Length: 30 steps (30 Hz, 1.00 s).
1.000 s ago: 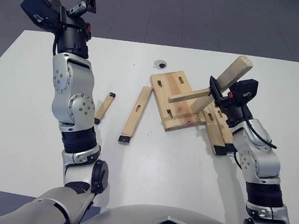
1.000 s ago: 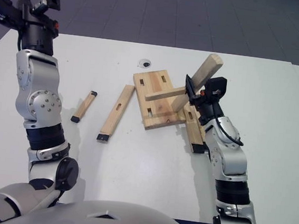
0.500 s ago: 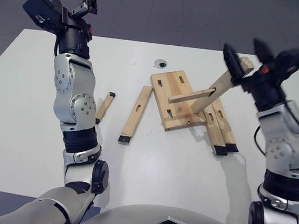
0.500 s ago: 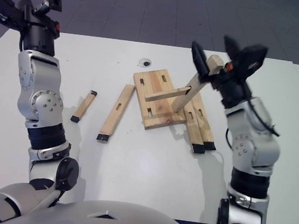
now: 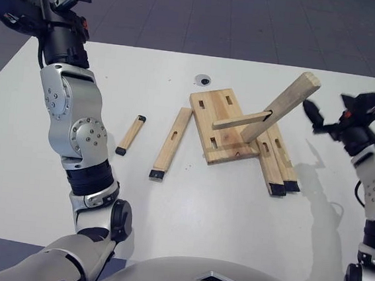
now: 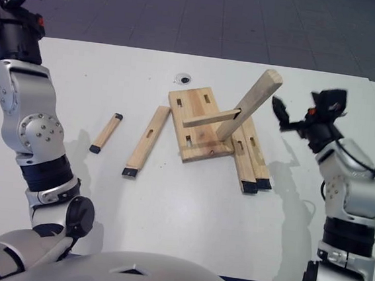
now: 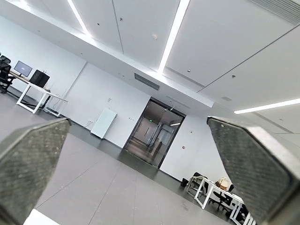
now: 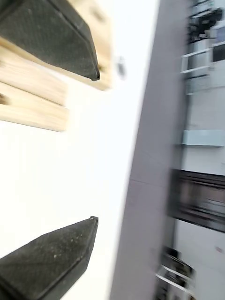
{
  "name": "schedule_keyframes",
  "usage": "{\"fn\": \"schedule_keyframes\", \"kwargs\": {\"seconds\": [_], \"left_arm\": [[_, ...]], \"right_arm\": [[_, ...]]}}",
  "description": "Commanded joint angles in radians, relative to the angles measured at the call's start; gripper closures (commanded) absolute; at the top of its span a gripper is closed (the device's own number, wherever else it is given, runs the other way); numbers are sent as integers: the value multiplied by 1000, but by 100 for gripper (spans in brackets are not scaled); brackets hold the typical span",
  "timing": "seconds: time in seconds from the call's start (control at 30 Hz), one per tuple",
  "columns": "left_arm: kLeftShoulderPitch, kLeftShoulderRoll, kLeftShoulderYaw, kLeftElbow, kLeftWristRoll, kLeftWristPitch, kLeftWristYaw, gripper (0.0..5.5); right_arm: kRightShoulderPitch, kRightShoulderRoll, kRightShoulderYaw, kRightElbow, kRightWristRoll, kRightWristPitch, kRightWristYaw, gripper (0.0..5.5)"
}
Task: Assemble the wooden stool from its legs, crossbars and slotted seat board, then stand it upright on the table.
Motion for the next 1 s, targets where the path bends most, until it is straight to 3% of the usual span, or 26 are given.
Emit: {"fn": "schedule_keyframes", "kwargs": {"seconds": [0.03,0.2,0.6,1.0], "left_arm": [[19,-20,-24,-17,3,22,16,10],[34,-33,-31,-25,9,29,26,10],[50,-37,-37,-33,18,36,40,10],[42,-35,-40,-32,22,67,51,10]], "right_arm": [[70,2,74,-16,-62,37,27,11],[49,-16,126,39,-168,47,23,11],[-5,-30,123,114,-262,47,67,11],[-23,-26,163,26,-261,267,110,217]]}}
